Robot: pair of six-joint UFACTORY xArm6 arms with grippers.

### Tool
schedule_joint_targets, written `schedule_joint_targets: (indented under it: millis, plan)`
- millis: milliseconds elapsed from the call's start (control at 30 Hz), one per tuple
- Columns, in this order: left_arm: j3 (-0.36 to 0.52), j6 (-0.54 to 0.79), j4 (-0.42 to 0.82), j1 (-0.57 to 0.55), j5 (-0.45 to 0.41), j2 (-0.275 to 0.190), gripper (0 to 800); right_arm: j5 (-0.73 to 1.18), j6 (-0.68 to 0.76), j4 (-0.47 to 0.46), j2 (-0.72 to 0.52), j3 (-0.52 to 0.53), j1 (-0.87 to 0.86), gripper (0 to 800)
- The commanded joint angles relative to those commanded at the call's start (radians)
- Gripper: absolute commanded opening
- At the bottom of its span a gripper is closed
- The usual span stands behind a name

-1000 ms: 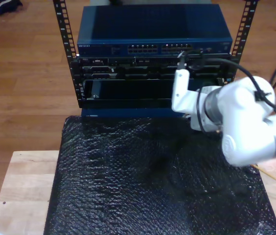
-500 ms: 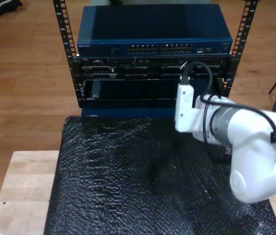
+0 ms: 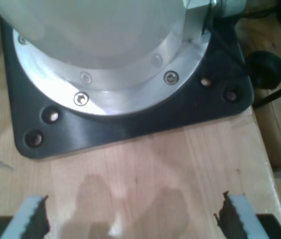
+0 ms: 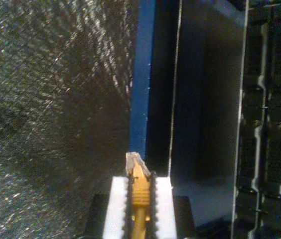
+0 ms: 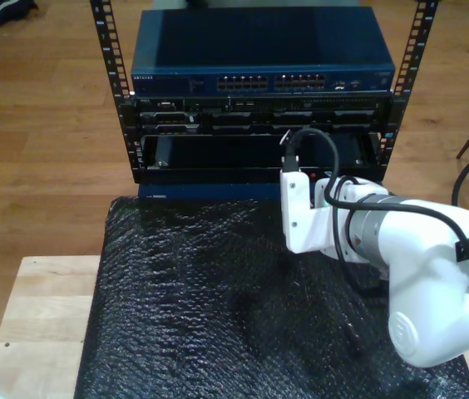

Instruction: Grab the cable and plug it in

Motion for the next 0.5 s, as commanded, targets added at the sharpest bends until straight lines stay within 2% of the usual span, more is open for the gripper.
schedule_joint_targets:
  millis: [367, 500]
  plan:
    - [0.000, 0.000, 0.000, 0.000, 0.000, 0.000, 800, -0.101, -0.069, -0.021, 0.008, -0.035, 0.006, 0]
    - [0.000, 0.000, 0.000, 0.000, 0.000, 0.000, 800, -0.239, -0.071, -0.021, 0.057, -0.018, 0.005, 0]
